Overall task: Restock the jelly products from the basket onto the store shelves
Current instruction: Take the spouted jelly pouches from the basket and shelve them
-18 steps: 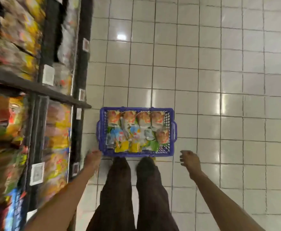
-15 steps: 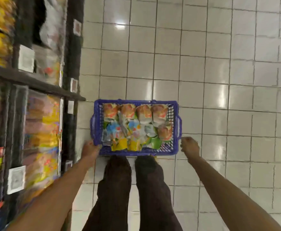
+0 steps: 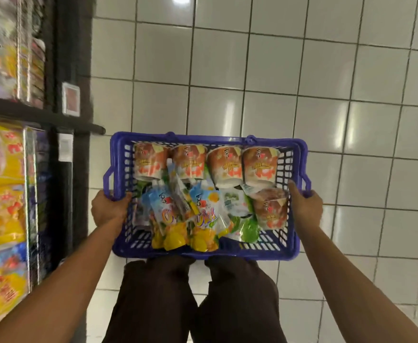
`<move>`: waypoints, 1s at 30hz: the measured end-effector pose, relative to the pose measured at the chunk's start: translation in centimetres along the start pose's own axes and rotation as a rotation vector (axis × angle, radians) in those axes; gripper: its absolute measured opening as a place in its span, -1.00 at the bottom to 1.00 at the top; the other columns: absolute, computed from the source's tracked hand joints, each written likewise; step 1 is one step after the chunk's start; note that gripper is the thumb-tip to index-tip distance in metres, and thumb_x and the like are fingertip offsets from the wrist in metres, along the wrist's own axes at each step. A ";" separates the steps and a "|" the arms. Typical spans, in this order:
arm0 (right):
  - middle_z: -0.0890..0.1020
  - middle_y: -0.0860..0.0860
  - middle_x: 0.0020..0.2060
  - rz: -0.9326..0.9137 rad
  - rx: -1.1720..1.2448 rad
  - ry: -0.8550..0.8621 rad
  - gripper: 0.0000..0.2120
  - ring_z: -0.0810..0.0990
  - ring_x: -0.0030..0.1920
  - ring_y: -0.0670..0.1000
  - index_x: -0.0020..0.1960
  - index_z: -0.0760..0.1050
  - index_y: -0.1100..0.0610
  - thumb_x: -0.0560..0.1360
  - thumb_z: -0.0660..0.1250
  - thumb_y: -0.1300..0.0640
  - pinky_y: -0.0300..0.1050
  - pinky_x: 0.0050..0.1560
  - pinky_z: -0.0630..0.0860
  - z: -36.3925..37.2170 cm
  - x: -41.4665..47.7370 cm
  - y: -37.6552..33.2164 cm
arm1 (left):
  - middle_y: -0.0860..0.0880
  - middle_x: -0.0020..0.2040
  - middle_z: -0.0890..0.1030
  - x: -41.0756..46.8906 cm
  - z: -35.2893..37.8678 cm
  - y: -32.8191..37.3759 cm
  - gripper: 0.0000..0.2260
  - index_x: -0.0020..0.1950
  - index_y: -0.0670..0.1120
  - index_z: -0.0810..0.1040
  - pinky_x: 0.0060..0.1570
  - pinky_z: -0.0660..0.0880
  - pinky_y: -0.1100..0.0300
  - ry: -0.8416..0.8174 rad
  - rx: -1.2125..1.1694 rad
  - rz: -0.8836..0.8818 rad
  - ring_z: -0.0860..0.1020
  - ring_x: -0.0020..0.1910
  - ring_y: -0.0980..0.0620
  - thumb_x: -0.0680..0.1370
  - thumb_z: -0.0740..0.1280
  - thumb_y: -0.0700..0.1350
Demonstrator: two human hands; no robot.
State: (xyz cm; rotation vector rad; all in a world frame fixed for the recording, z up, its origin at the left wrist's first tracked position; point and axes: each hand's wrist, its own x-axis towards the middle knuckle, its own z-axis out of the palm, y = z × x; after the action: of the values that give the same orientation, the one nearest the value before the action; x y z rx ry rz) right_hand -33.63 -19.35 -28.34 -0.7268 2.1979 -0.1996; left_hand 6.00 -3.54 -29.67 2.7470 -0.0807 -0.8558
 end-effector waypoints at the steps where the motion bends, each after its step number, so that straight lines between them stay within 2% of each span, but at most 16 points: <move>1: 0.64 0.06 -0.20 0.016 0.021 -0.003 -0.64 0.64 -0.17 0.13 -0.13 0.47 0.06 0.41 0.41 -0.23 0.09 -0.03 0.60 0.0 -0.2 -0.1 | -0.25 0.04 0.67 -0.1 -0.1 0.2 -0.62 0.10 -0.20 0.59 -0.02 0.55 -0.02 -0.004 0.003 -0.005 0.64 -0.03 -0.22 0.37 0.57 -0.08; 5: 0.66 0.12 -0.17 0.040 0.042 -0.012 -0.65 0.65 -0.18 0.14 -0.14 0.46 0.07 0.44 0.43 -0.20 0.06 -0.09 0.61 -1.0 -1.0 -1.6 | -0.26 0.04 0.66 -0.8 -1.3 1.2 -0.68 0.09 -0.22 0.60 -0.03 0.54 0.00 -0.052 0.016 0.015 0.64 -0.03 -0.21 0.40 0.54 -0.16; 8: 0.66 0.09 -0.20 0.033 0.043 -0.004 -0.66 0.64 -0.22 0.10 -0.14 0.48 0.07 0.43 0.42 -0.21 -0.08 -0.23 0.55 -3.3 -2.4 -2.9 | -0.24 0.04 0.66 -2.2 -3.3 2.4 -0.69 0.11 -0.22 0.60 -0.10 0.50 0.08 -0.069 0.018 0.047 0.59 -0.12 -0.10 0.41 0.53 -0.18; 10: 0.66 0.08 -0.21 0.036 0.056 0.020 -0.64 0.64 -0.23 0.09 -0.10 0.50 0.09 0.42 0.42 -0.21 -0.07 -0.19 0.56 -5.8 -4.0 -4.0 | -0.23 0.04 0.66 -4.1 -5.4 3.5 -0.67 0.13 -0.22 0.59 -0.11 0.48 0.11 -0.067 0.013 0.063 0.56 -0.14 -0.04 0.41 0.53 -0.18; 13: 0.66 0.08 -0.20 0.032 0.080 0.043 -0.62 0.64 -0.22 0.07 -0.07 0.52 0.11 0.41 0.44 -0.21 -0.05 -0.17 0.58 -10.8 -7.6 -6.3 | -0.23 0.05 0.67 -7.9 -9.9 5.8 -0.64 0.14 -0.22 0.61 -0.07 0.53 0.09 -0.047 -0.006 0.094 0.58 -0.13 -0.05 0.39 0.53 -0.18; 15: 0.65 0.07 -0.22 0.022 0.100 0.066 -0.61 0.63 -0.23 0.07 -0.11 0.52 0.11 0.39 0.44 -0.22 -0.02 -0.15 0.58 -14.8 -10.3 -8.2 | -0.23 0.04 0.67 -11.2 -13.6 7.6 -0.64 0.13 -0.22 0.61 -0.03 0.58 0.01 -0.029 -0.009 0.131 0.63 -0.08 -0.12 0.37 0.54 -0.17; 18: 0.66 0.05 -0.23 0.005 0.120 0.071 -0.66 0.64 -0.23 0.06 -0.21 0.49 0.04 0.35 0.45 -0.23 -0.04 -0.14 0.59 -21.7 -14.8 -11.7 | -0.25 -0.04 0.68 -16.8 -19.4 10.5 -0.68 0.05 -0.23 0.63 -0.13 0.57 0.01 0.027 0.007 0.199 0.65 -0.10 -0.19 0.35 0.54 -0.15; 21: 0.67 0.09 -0.17 -0.035 0.149 0.084 -0.58 0.63 -0.20 0.06 -0.08 0.57 0.15 0.34 0.42 -0.21 0.05 -0.04 0.61 -28.6 -19.1 -15.4 | -0.24 -0.03 0.67 -22.7 -25.2 13.6 -0.65 0.05 -0.22 0.60 -0.08 0.61 -0.10 0.049 0.001 0.174 0.65 -0.08 -0.22 0.33 0.54 -0.12; 23: 0.63 0.07 -0.21 -0.081 0.137 0.088 -0.57 0.59 -0.23 0.05 -0.06 0.56 0.16 0.34 0.39 -0.21 0.02 -0.09 0.57 -33.1 -22.1 -17.7 | -0.22 0.01 0.67 -26.5 -28.8 15.6 -0.62 0.10 -0.21 0.59 -0.02 0.61 -0.15 0.045 -0.026 0.184 0.65 -0.04 -0.21 0.35 0.54 -0.11; 26: 0.60 0.03 -0.23 -0.133 0.123 0.098 -0.54 0.57 -0.23 0.05 -0.03 0.55 0.16 0.35 0.36 -0.23 -0.06 -0.19 0.48 -38.7 -25.3 -21.0 | -0.16 -0.04 0.66 -31.3 -33.2 18.7 -0.65 0.11 -0.20 0.61 -0.05 0.60 -0.04 0.061 -0.082 0.249 0.64 -0.08 -0.14 0.37 0.53 -0.13; 28: 0.60 0.02 -0.19 -0.173 0.117 0.131 -0.51 0.57 -0.20 0.06 0.02 0.54 0.16 0.36 0.36 -0.24 -0.07 -0.17 0.46 -41.3 -26.4 -23.1 | -0.12 -0.14 0.64 -33.3 -35.0 20.7 -0.71 0.05 -0.17 0.65 -0.17 0.53 0.07 0.074 -0.126 0.274 0.61 -0.17 -0.06 0.37 0.53 -0.13; 30: 0.56 -0.02 -0.19 -0.206 0.103 0.183 -0.58 0.52 -0.18 0.04 -0.04 0.46 0.10 0.38 0.37 -0.24 -0.12 -0.15 0.37 -43.6 -27.2 -25.4 | -0.07 -0.22 0.60 -35.1 -36.5 22.8 -0.73 -0.01 -0.13 0.67 -0.24 0.46 0.12 0.089 -0.145 0.268 0.57 -0.27 0.01 0.34 0.54 -0.10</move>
State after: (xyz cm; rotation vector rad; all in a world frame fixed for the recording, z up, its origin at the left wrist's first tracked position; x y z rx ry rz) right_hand -40.50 -29.01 27.72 -0.9074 2.2627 -0.4980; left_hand -1.73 -12.50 24.61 2.5589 -0.3469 -0.6398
